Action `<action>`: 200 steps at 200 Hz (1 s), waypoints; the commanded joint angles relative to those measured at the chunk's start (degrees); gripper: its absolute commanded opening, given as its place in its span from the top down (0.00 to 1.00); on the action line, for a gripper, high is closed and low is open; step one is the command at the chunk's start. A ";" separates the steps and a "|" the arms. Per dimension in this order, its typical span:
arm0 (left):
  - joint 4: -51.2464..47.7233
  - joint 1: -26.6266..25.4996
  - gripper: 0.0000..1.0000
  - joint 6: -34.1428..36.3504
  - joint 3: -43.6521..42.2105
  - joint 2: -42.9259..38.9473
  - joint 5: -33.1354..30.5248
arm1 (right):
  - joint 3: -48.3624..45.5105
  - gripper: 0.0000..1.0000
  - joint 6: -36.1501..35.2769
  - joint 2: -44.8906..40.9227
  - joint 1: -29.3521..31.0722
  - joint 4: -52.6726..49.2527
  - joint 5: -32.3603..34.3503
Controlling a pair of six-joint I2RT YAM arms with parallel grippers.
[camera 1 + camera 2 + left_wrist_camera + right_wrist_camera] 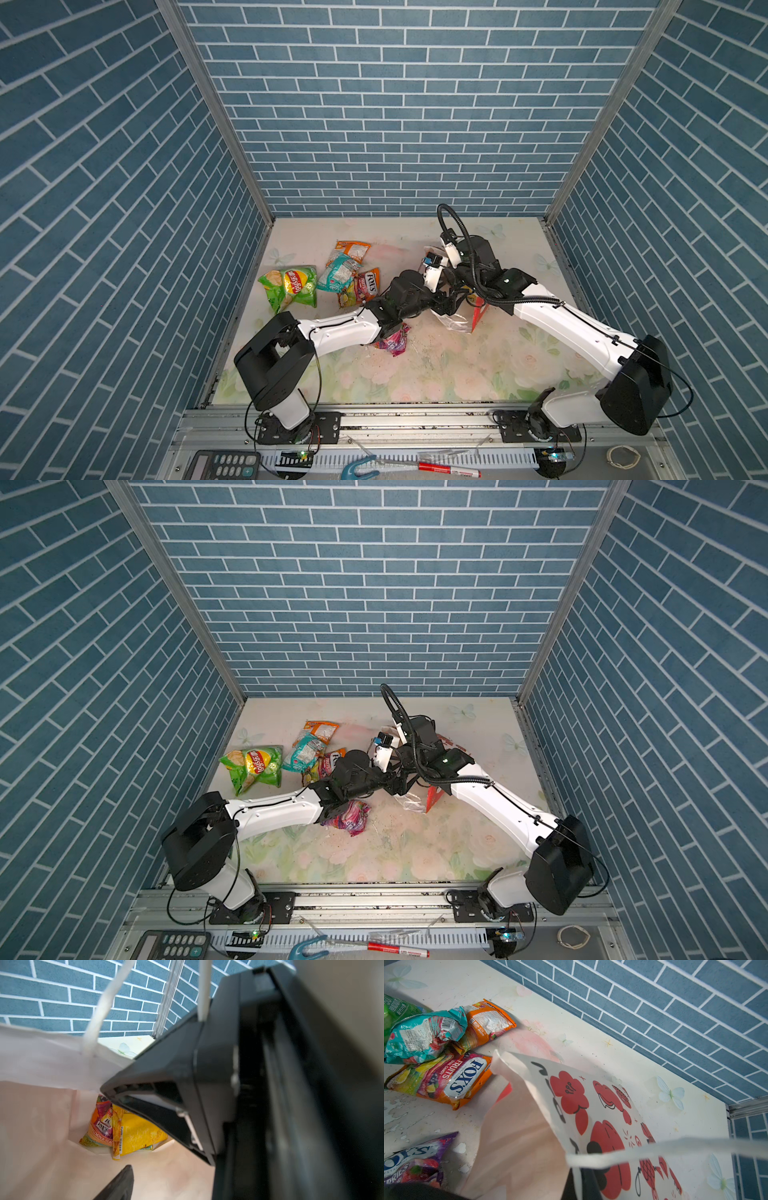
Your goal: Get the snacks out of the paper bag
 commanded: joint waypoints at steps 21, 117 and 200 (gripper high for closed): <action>-1.73 -0.03 0.19 -1.06 0.67 3.52 -0.73 | 0.06 0.99 4.18 -2.79 1.22 3.58 -2.74; -0.23 -0.11 0.19 -0.26 -2.83 -1.48 -2.67 | 0.41 0.99 3.90 -2.35 1.19 3.13 -2.43; 2.34 -0.04 0.19 0.25 -4.91 -4.69 -3.54 | 0.63 0.99 3.81 -2.18 1.11 2.37 -1.65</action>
